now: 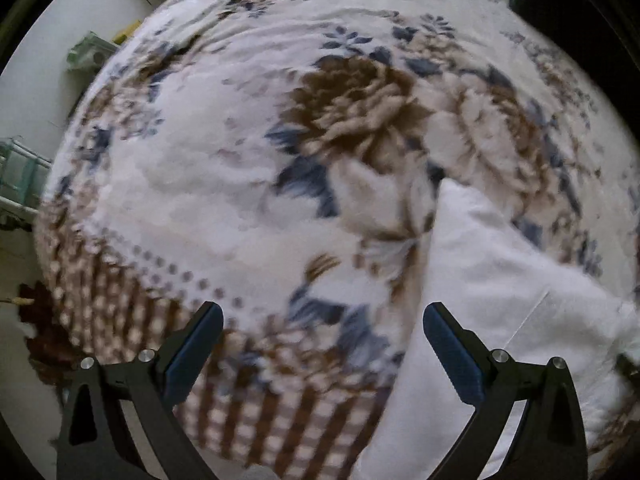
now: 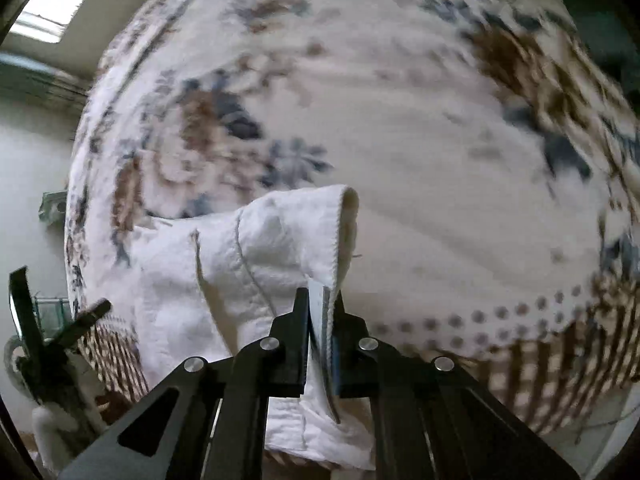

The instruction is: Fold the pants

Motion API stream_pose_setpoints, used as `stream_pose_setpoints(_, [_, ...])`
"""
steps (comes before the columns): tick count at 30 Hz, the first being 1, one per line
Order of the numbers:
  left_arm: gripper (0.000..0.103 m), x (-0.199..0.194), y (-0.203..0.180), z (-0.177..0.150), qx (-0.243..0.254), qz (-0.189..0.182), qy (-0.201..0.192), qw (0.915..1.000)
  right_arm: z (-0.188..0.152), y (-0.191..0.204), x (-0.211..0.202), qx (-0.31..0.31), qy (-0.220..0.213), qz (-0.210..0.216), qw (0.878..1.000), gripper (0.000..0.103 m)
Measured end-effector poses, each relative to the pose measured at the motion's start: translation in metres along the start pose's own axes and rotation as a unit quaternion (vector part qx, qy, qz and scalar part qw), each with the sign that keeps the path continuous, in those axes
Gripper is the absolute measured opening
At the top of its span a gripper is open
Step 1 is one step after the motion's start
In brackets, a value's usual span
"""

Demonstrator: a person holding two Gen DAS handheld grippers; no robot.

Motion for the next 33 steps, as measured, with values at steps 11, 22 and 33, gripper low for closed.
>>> stream_pose_setpoints(11, [0.058, 0.096, -0.059, 0.042, -0.031, -0.141, 0.054, 0.9880, 0.004, 0.002, 0.035, 0.001, -0.009, -0.039, 0.999, 0.011])
stream_pose_setpoints(22, [0.062, 0.091, -0.031, 0.052, -0.133, -0.225, 0.073, 0.9624, 0.009, -0.031, 0.032, 0.040, 0.032, -0.014, 0.999, 0.057])
stream_pose_setpoints(33, [0.084, 0.057, -0.031, -0.041, -0.098, -0.227, 0.115, 0.9622, -0.108, -0.079, 0.038, 0.300, 0.099, 0.083, 0.945, 0.057])
Point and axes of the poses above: each gripper's, at about its wrist camera, not at the fingertips, and x roughly the way its jaws point, y to its left, z to its top, the point moved 2 cm from there along x, roughly the way its jaws point, and after that the axes turned 12 degrees about -y, right-handed, at the moved point
